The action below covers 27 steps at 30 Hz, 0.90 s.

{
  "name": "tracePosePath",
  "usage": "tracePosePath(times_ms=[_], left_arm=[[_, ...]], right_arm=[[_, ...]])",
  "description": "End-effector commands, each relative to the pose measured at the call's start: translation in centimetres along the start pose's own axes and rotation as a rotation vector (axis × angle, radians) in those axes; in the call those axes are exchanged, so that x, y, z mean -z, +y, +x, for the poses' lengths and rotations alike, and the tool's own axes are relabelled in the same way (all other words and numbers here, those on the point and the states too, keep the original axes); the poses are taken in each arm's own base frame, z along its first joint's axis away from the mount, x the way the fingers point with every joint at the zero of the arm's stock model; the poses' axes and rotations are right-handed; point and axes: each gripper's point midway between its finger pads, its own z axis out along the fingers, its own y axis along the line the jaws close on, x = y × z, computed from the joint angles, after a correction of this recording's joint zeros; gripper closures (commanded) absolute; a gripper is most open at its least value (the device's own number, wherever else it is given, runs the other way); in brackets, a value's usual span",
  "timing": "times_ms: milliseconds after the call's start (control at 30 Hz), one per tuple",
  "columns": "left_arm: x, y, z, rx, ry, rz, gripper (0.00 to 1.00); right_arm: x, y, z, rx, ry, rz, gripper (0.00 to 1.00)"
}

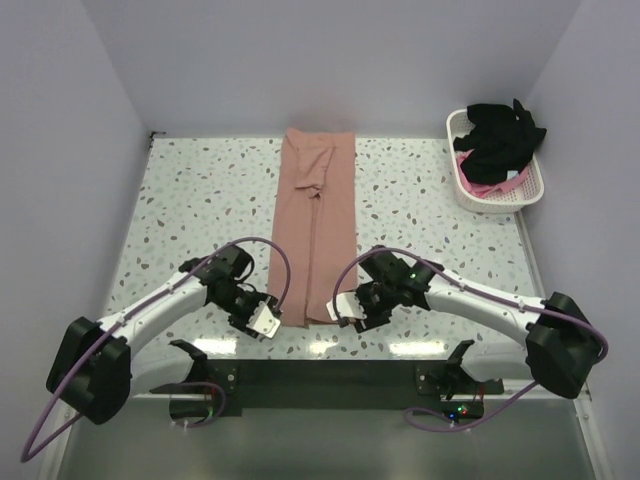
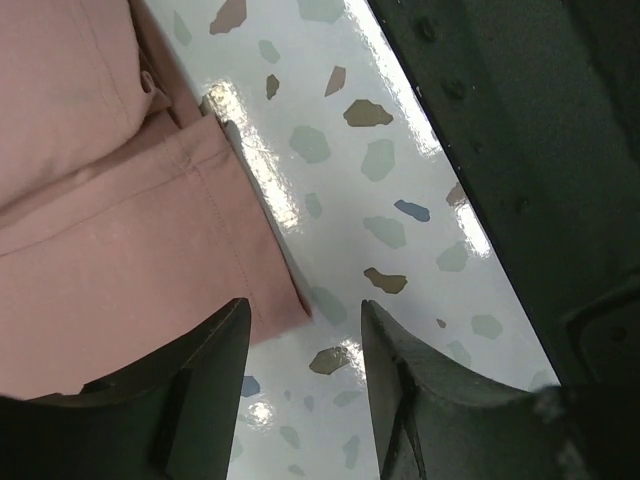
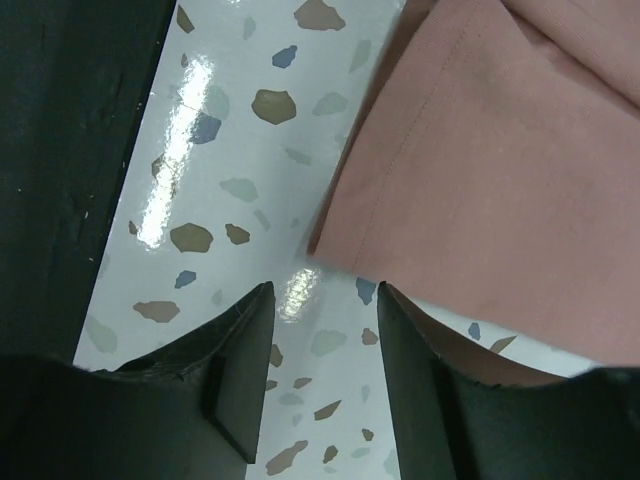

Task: Fold and stack the t-shirts
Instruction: Fold the tshirt

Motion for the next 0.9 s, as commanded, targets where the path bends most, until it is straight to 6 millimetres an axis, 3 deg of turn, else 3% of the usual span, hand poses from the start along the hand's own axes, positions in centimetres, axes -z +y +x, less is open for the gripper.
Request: tracePosePath(times_ms=[0,233,367,600,733,800,867], left_arm=[[-0.2,0.8,-0.5,-0.130,-0.059,0.005,0.47],[-0.9,1.8,0.3,-0.175,-0.049,-0.036,0.46],[-1.6,1.4,1.4,-0.175,-0.026,0.002,0.48],[-2.6,1.4,3.0,-0.181,0.012,0.023,0.53],[-2.9,1.3,3.5,-0.167,0.020,0.036,0.61],[-3.0,1.4,3.4,-0.170,0.017,0.034,0.70],[-2.9,1.5,3.0,-0.166,0.001,0.022,0.82]], right_arm=[[-0.7,-1.8,-1.0,0.158,-0.016,0.062,0.52],[-2.8,-1.2,1.3,0.207,0.047,0.053,0.52],[-3.6,-1.3,2.2,0.235,0.084,0.049,0.52],[-4.7,-1.2,2.6,0.263,0.105,0.034,0.52],[-5.2,-0.9,2.8,0.273,0.116,0.025,0.55],[-5.5,-0.7,3.2,0.270,0.127,0.016,0.59],[-5.6,-0.5,3.4,0.266,0.138,0.015,0.71]])
